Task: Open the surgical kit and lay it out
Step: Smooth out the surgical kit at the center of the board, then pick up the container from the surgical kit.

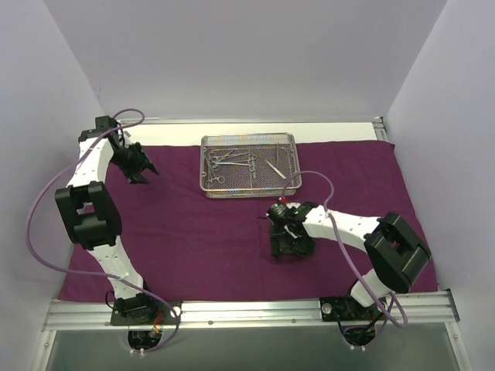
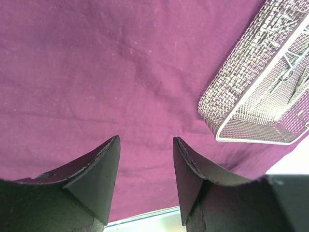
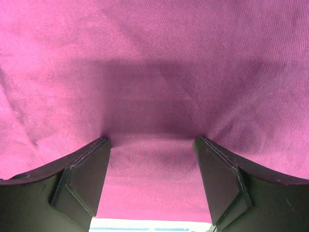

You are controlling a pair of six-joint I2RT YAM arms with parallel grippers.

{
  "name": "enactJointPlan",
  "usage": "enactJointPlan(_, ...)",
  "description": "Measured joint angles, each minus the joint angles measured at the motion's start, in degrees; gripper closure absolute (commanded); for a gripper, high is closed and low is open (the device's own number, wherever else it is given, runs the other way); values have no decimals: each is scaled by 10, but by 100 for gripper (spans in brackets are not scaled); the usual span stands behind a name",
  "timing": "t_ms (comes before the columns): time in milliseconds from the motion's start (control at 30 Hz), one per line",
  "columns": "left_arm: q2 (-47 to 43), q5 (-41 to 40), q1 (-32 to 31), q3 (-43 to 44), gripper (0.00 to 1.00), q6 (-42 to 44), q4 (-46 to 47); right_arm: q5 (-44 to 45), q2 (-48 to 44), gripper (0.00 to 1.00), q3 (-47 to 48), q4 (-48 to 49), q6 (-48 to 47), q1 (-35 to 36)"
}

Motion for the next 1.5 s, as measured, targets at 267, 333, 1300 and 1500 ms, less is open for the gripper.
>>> enactJointPlan(267, 1, 1, 0, 1, 43, 2, 0, 18, 37, 20, 54, -47, -4, -9)
enactJointPlan(333, 4, 1, 0, 2, 43, 4, 0, 24, 50, 20, 82, -52, -17, -27)
enactJointPlan(1300, 6, 47, -51, -23, 28, 36, 62, 23, 196, 3, 547, -21, -231, -310)
enactJointPlan(1500, 39, 85, -109, 0, 21, 7, 130, -1, 344, 0, 639, -19, -274, -310)
